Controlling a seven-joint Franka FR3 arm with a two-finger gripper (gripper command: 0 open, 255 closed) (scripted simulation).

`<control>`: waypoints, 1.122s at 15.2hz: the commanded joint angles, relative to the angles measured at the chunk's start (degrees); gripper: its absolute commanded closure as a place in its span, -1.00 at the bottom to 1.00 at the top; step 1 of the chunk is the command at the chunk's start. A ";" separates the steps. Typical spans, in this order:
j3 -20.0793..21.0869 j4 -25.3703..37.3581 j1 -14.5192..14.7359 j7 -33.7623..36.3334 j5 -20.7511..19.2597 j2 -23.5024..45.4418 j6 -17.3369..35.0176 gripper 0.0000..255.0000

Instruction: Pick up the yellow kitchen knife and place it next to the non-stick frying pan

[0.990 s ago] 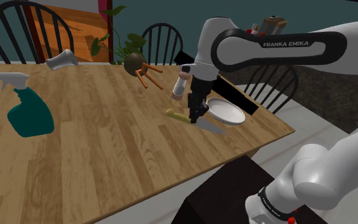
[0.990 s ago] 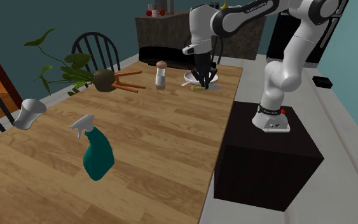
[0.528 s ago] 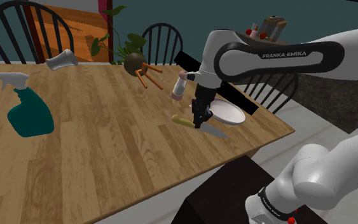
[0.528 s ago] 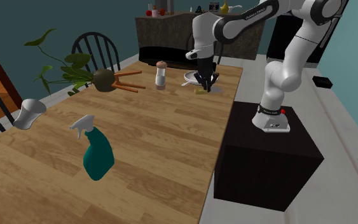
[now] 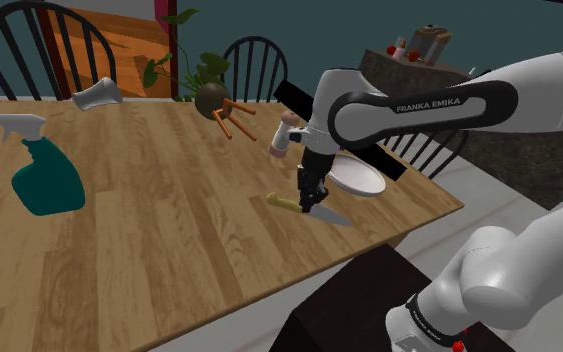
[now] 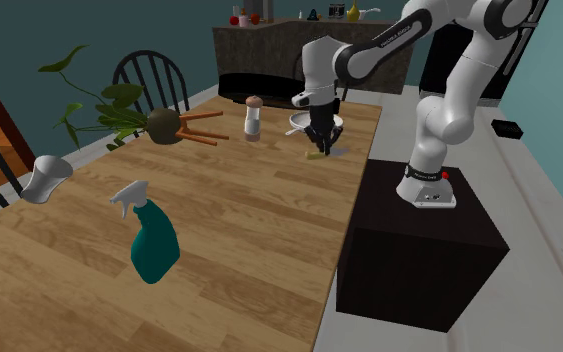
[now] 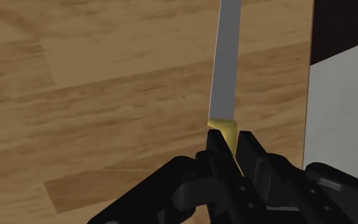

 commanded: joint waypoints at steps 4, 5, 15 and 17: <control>0.19 -2.81 0.09 -0.60 0.30 1.64 4.44 1.00; 0.24 -3.22 0.10 -0.69 0.35 2.06 5.27 1.00; 0.45 -5.29 0.21 -1.25 0.63 4.70 9.96 1.00; 0.44 -5.29 0.23 -1.24 0.63 4.70 9.96 1.00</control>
